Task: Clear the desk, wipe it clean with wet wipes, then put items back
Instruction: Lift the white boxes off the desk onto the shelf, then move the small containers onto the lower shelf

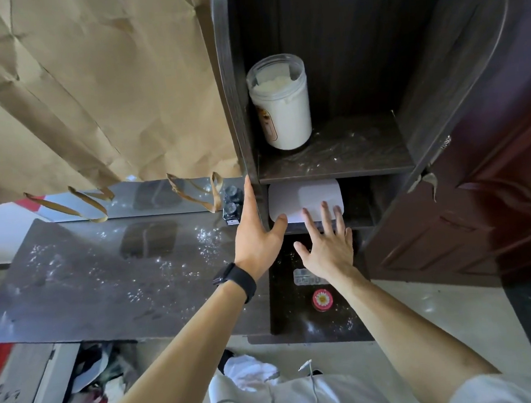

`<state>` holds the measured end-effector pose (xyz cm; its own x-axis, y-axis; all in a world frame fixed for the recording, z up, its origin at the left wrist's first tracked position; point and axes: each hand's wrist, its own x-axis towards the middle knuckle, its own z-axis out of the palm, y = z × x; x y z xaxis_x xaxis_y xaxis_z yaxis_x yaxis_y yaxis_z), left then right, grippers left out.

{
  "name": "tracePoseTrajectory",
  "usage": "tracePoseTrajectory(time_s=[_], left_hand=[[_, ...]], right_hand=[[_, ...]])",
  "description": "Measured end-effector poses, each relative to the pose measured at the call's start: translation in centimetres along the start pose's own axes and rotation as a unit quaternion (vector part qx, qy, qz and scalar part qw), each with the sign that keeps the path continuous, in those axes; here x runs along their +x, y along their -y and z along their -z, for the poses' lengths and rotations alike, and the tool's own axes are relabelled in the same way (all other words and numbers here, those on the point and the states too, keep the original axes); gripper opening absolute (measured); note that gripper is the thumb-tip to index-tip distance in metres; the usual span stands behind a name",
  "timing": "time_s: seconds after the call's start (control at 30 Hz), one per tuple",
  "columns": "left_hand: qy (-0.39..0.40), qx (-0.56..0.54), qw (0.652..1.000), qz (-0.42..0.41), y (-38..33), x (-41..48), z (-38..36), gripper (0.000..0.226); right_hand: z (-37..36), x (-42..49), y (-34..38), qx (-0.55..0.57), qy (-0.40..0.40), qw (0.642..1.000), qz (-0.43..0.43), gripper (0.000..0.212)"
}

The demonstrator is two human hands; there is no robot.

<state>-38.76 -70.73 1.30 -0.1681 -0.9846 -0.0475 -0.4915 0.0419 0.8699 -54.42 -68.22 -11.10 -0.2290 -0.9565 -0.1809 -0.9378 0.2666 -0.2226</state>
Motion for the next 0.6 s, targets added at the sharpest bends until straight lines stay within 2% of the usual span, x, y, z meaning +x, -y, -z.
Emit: tracePoseTrajectory(time_s=[0.13,0.23,0.33,0.37,0.43,0.5,0.6], left_hand=[[-0.003,-0.003,1.000,-0.014,0.2,-0.1,0.0,0.089],[-0.007,-0.031,0.999,-0.003,2.3,-0.6,-0.5,0.081],[0.009,-0.027,0.997,0.065,6.5,-2.7,-2.5,0.057],[0.039,-0.009,0.995,0.089,7.8,-3.4,-3.5,0.048],[0.132,0.065,0.980,0.130,10.3,-4.8,-5.8,0.042],[0.214,0.151,0.955,0.141,12.5,-5.6,-8.2,0.048],[0.275,0.237,0.924,0.122,15.0,-5.0,-11.8,0.055]], right_hand=[[2.8,0.4,-0.9,-0.044,0.010,0.998,0.042,0.068],[2.9,-1.5,-2.8,0.023,-0.056,0.996,0.062,0.051],[-0.5,-5.1,-5.1,0.104,-0.119,0.987,0.035,0.042],[-2.2,-6.4,-5.9,0.121,-0.110,0.986,0.013,0.042],[-5.5,-8.7,-7.1,0.137,-0.043,0.989,-0.036,0.045],[-8.4,-10.8,-7.7,0.152,0.042,0.984,-0.081,0.051],[-11.7,-11.9,-7.7,0.160,0.130,0.970,-0.131,0.064]])
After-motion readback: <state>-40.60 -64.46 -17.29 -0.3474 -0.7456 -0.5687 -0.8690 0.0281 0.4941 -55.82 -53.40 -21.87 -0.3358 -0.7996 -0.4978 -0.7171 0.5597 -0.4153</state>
